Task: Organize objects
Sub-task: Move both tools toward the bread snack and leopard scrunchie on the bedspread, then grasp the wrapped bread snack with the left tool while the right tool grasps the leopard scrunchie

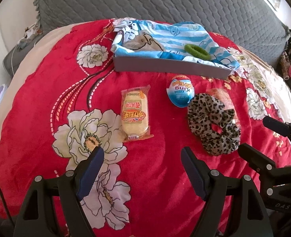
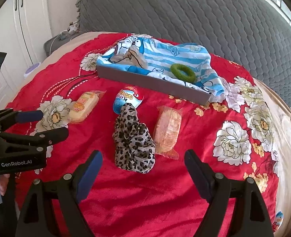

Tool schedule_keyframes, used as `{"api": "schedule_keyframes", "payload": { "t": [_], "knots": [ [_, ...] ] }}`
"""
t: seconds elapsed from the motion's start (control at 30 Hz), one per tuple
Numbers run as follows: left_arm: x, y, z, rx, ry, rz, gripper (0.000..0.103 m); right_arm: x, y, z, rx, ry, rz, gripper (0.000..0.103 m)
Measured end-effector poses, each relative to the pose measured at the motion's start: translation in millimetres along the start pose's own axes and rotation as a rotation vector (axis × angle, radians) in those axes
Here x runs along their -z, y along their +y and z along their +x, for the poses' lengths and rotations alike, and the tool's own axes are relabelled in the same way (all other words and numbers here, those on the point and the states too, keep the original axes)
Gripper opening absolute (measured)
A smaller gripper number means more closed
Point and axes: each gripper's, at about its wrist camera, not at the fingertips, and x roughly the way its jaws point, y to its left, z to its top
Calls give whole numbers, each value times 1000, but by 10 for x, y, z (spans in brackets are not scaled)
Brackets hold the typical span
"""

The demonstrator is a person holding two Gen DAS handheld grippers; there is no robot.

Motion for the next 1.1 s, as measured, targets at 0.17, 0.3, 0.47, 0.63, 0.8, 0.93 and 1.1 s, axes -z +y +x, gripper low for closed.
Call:
{"api": "schedule_keyframes", "payload": {
  "t": [0.17,0.3,0.47,0.63,0.8,0.93,1.1],
  "knots": [
    [-51,39,107,-4,6,-14,81,-29,-23,100,7,15,3,85],
    [-91,60,208,-8,13,-22,81,-52,-23,186,12,28,-1,85],
    [-122,65,318,-5,29,-24,81,-101,-20,283,19,38,-10,85],
    [-162,94,370,-5,27,-34,81,-156,-11,385,31,46,-21,85],
    [-198,139,446,-4,36,-46,81,-199,2,460,24,50,-29,85],
    [-230,162,502,-1,36,-49,81,-213,3,521,25,61,-32,85],
    [-252,188,583,0,46,-57,81,-225,-1,594,25,70,-34,85]
  ]
}}
